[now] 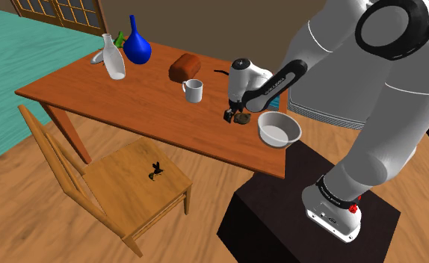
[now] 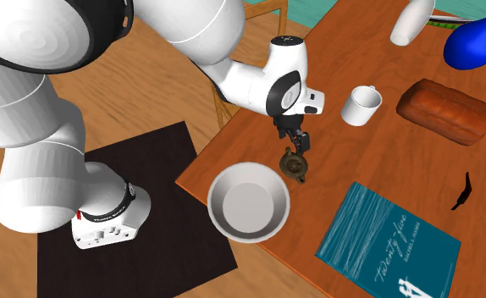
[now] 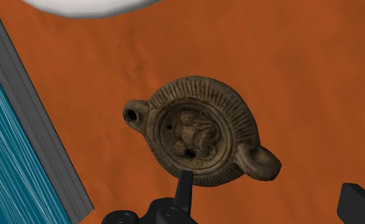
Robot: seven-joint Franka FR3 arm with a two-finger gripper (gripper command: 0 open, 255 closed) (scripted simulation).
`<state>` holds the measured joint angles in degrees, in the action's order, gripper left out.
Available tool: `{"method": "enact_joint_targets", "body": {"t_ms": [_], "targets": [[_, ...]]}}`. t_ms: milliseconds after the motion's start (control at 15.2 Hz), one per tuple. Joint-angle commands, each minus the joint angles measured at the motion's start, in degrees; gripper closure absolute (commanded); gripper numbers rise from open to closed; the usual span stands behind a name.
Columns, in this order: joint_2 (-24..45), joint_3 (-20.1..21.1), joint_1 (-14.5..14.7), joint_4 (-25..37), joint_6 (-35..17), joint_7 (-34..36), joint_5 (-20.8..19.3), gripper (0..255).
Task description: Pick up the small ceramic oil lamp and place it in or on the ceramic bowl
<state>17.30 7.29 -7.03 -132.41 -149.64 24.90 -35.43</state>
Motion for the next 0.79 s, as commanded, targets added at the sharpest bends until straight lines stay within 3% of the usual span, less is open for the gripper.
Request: {"method": "enact_joint_targets", "body": {"t_ms": [0,330,396,726], "targets": [[0.28,-0.18,0.01,-0.05,-0.34,0.23,-0.34,0],[0.28,-0.18,0.01,-0.04,-0.33,0.22,-0.33,0],[0.28,-0.18,0.01,-0.04,-0.33,0.22,-0.33,255],[0.29,-0.18,0.01,-0.01,-0.32,0.20,-0.32,255]]}}
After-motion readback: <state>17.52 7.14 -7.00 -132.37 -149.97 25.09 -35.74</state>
